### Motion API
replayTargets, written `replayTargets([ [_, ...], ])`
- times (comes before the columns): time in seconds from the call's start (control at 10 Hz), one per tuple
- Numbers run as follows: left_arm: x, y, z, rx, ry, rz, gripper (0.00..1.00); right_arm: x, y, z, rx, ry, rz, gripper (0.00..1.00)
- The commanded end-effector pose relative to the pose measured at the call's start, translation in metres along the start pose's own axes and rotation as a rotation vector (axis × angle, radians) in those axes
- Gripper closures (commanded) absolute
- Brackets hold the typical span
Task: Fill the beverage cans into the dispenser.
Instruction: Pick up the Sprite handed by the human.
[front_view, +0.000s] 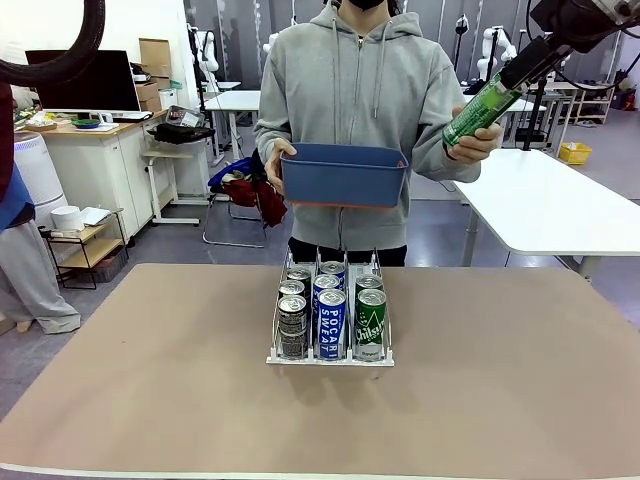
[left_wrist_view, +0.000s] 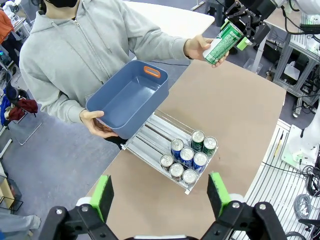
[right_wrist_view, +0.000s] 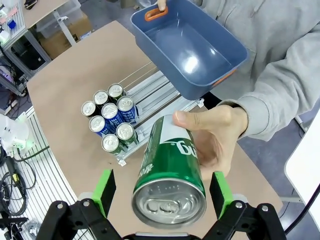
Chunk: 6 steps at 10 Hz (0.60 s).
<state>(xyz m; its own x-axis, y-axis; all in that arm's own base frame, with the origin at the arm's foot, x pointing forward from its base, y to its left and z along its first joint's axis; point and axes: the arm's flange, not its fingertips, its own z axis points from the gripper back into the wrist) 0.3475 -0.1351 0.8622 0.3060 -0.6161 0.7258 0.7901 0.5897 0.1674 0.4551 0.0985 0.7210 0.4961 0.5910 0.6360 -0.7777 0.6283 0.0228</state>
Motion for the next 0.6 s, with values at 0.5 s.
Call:
replayTargets([
  [0.5, -0.004, -0.0009, 0.0012, -0.01, -0.003, 0.002, 0.0, 0.0022, 0.002, -0.0028, 0.002, -0.003, -0.013, 0.0],
])
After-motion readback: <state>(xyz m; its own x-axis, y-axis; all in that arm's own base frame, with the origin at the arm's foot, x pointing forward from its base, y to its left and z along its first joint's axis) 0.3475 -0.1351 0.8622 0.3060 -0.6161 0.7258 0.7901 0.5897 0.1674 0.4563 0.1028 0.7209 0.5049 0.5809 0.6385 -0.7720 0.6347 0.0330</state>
